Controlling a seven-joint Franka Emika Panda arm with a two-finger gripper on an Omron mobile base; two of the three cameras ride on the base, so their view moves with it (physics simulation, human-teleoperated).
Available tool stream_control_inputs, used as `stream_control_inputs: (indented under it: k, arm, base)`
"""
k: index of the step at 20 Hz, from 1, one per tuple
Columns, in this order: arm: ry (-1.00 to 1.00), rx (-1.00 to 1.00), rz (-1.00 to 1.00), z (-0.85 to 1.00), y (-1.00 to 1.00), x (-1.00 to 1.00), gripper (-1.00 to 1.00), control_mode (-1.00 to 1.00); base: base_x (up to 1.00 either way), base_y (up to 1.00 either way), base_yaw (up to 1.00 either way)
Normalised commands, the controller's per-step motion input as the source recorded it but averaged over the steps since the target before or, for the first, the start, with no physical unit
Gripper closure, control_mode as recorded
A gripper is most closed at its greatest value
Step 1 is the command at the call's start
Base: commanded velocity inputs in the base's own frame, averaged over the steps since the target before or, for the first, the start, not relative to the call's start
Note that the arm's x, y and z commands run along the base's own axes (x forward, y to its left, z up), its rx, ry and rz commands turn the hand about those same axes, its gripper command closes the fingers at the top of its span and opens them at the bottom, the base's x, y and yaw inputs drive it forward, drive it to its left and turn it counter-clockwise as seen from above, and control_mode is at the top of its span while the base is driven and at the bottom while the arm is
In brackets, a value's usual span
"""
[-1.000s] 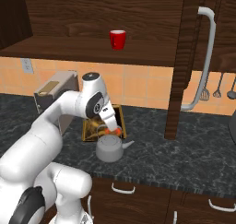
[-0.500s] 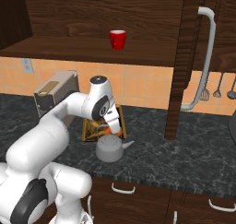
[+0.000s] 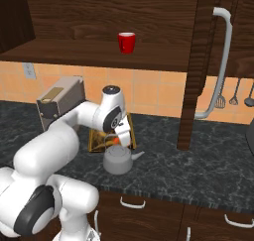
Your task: Pick the kettle from the counter and place it on the tray. Then pick the mug from the cabinet and place it on the tray. Then close the cabinet doors.
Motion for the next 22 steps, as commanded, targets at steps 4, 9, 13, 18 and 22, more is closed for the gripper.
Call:
stream_control_inputs:
  k: [4, 9, 13, 18, 22]
  arm:
    - [0.01, 0.03, -0.02, -0.18, -0.01, 0.02, -1.00, -1.00]
    - [0.00, 0.02, -0.03, -0.13, -0.03, 0.00, 1.00, -1.00]
    - [0.00, 0.00, -0.03, 0.00, 0.00, 0.00, 1.00, -1.00]
    - [-0.03, 0.00, -0.04, 0.00, 0.00, -0.04, 1.00, -1.00]
    - [-0.11, 0.00, -0.07, 0.19, 0.02, -0.04, 1.00, -1.00]
  base:
    - [0.00, 0.00, 0.00]
    - [0.00, 0.00, 0.00]
    - [0.00, 0.00, 0.00]
    - [0.00, 0.00, 0.00]
    - [0.00, 0.00, 0.00]
